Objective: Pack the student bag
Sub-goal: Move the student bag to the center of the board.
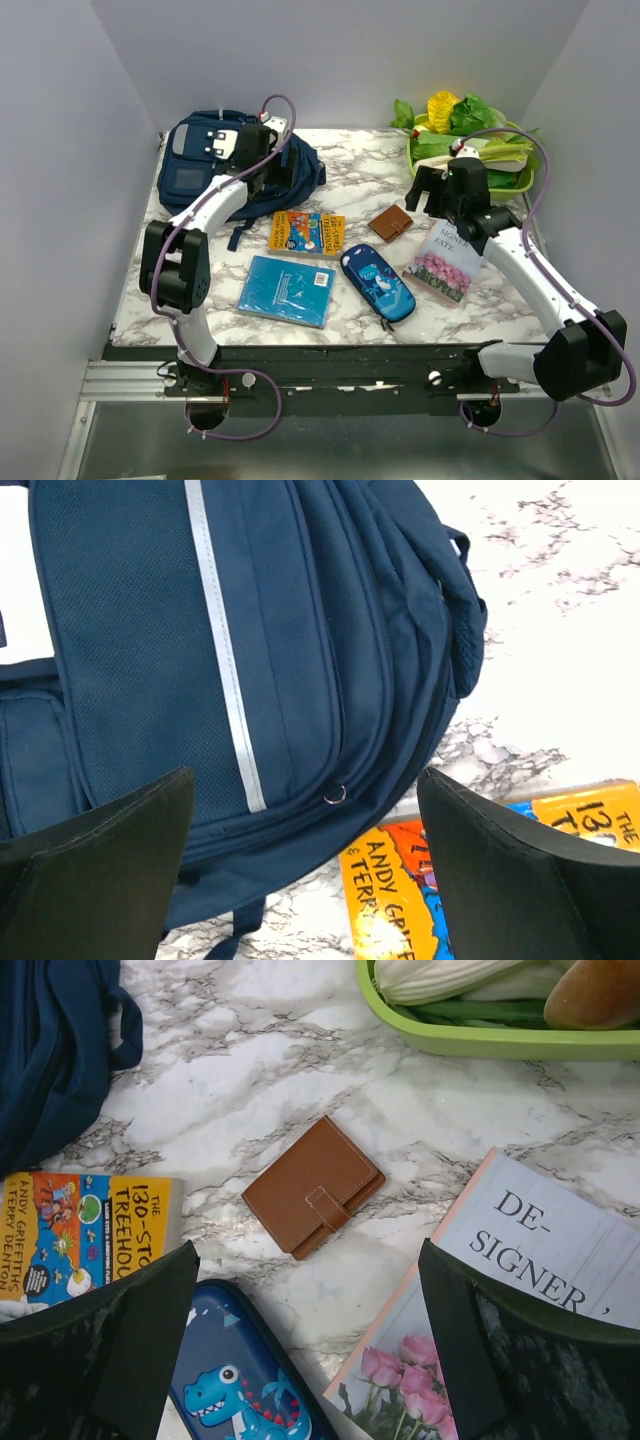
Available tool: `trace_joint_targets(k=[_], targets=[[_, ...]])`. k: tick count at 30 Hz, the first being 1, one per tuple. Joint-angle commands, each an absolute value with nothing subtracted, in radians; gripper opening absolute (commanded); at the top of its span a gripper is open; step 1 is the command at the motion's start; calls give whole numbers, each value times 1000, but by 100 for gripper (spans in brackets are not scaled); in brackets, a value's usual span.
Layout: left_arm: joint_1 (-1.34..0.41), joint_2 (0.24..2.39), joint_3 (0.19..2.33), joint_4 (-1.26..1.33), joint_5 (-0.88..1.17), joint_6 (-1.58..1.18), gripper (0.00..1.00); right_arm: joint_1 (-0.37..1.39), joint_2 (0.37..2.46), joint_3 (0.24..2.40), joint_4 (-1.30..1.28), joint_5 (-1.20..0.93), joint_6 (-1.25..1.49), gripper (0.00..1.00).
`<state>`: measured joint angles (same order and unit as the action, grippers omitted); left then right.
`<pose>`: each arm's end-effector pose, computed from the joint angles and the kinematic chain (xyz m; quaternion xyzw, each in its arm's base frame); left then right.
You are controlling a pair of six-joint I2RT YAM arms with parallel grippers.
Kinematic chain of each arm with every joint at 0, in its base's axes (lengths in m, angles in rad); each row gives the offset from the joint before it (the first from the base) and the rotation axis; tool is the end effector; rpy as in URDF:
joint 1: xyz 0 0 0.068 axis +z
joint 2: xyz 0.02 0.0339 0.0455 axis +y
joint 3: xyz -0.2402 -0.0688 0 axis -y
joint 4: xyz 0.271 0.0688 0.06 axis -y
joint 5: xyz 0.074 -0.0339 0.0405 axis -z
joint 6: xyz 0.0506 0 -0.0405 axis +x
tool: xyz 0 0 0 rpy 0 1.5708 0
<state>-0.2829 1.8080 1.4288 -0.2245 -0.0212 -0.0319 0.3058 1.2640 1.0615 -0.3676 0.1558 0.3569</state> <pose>0.4353 -0.1254 0.2317 0.1059 0.8790 -0.0636 0.4606 0.3164 0.0917 0.2798 0.0597 0.8735 0.0910 0.4745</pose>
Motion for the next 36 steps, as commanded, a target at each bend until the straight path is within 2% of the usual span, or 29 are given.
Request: trace_joint_targets(k=[1, 15, 21, 27, 30, 31, 36], targets=[[-287, 1868, 1479, -216, -100, -44, 99, 307, 1236, 1071, -390, 160, 341, 100], [-383, 2101, 1632, -132, -388, 44, 99, 307, 1109, 960, -330, 98, 339, 100], [-383, 2129, 1629, -83, -498, 46, 92, 307, 1071, 923, -316, 75, 342, 100], [-382, 2154, 1660, -100, -512, 43, 78, 308, 1052, 917, -316, 67, 345, 100], [-382, 2193, 1731, -173, -515, 38, 64, 307, 1043, 916, -318, 67, 347, 100], [-382, 2210, 1758, -202, -515, 38, 56, 307, 1039, 916, -318, 72, 347, 100], [-383, 2278, 1855, -316, -540, 25, 41, 307, 1017, 914, -318, 72, 351, 100]])
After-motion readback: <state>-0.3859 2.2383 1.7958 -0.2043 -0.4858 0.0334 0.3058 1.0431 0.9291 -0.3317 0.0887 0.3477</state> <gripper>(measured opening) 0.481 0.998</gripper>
